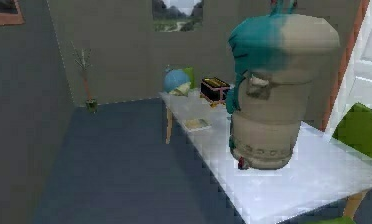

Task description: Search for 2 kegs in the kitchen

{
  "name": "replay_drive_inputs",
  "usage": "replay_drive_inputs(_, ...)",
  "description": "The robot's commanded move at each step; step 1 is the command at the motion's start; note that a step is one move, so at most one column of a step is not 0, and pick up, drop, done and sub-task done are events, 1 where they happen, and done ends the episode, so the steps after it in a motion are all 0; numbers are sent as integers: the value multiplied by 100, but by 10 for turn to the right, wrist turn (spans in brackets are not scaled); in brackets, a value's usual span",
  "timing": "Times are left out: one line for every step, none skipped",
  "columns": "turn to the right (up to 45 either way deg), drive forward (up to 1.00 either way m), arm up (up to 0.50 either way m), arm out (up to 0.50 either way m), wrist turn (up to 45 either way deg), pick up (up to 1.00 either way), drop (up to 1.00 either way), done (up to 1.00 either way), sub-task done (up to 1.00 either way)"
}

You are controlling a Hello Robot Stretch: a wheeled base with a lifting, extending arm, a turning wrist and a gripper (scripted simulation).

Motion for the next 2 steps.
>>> replay_drive_inputs(210,0,0,0,0,0,0,0,0)
replay_drive_inputs(0,0,0,0,0,0,0,0,100)
